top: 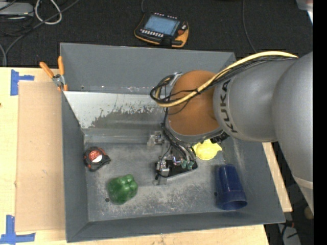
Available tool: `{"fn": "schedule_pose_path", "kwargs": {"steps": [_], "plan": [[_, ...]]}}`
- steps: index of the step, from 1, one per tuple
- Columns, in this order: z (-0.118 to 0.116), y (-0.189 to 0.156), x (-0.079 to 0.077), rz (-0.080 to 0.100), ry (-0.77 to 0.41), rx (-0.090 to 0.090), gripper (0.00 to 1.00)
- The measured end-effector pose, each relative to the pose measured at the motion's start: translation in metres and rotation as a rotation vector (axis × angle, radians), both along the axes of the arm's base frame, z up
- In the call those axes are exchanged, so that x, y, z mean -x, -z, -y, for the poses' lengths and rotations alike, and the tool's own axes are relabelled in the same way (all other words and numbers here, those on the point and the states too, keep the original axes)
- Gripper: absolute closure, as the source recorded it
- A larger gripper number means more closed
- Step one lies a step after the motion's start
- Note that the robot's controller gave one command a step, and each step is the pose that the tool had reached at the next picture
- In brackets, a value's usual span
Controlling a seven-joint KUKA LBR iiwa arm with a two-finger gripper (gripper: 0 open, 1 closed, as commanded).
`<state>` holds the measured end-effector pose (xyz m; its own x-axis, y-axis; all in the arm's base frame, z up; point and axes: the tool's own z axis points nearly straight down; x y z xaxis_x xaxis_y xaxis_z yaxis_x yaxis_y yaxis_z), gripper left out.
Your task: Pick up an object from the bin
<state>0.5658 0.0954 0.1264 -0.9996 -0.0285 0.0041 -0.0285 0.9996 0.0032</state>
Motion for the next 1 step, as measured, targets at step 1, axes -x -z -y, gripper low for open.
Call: {"fn": "schedule_pose_path", "kwargs": {"steps": [1], "plan": [[-0.0111, 0.0269, 0.0, -0.002, -0.374, -0.003, 0.0]]}}
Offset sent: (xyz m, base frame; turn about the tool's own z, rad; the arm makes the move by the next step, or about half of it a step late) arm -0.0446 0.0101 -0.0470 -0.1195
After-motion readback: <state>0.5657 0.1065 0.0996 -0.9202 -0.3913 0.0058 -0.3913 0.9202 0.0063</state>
